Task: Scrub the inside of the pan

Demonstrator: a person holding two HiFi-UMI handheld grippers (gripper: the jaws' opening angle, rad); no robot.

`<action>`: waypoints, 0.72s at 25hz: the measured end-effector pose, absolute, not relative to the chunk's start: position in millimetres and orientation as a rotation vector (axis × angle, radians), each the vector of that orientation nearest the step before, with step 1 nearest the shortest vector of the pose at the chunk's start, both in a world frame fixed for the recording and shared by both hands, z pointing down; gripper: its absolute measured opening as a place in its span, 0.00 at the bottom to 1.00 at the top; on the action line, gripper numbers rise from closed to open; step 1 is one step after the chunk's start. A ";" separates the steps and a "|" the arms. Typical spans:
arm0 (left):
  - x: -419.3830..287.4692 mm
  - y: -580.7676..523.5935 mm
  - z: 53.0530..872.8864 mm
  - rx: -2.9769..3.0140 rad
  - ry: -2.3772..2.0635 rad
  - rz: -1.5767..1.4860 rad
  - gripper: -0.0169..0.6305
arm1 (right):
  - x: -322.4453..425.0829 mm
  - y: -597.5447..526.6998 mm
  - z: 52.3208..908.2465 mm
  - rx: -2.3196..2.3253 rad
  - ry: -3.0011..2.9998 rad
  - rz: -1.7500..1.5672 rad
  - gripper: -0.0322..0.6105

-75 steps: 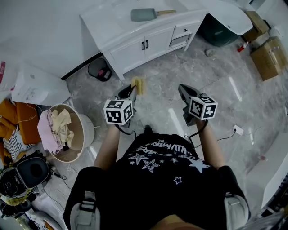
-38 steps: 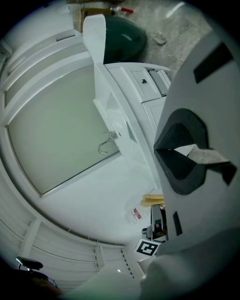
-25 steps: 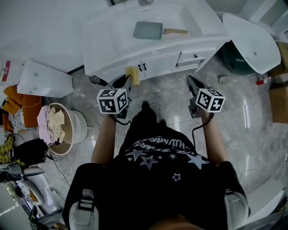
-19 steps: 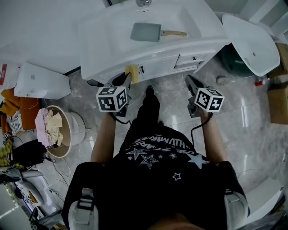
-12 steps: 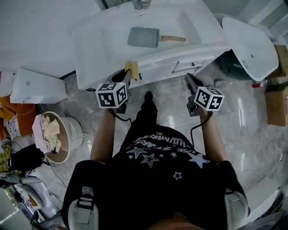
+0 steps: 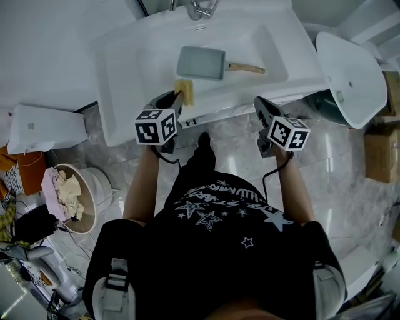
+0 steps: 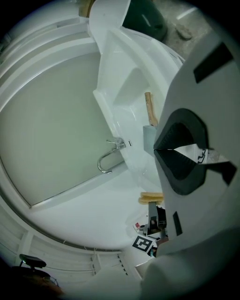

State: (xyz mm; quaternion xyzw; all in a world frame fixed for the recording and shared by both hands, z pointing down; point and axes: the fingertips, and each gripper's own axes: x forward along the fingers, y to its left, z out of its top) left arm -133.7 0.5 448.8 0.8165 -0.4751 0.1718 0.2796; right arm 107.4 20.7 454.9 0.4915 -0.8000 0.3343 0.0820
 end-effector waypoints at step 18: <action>-159.1 -116.1 497.5 2.094 -1.149 0.522 0.11 | 105.4 -124.2 482.7 1.428 -2.120 0.882 0.06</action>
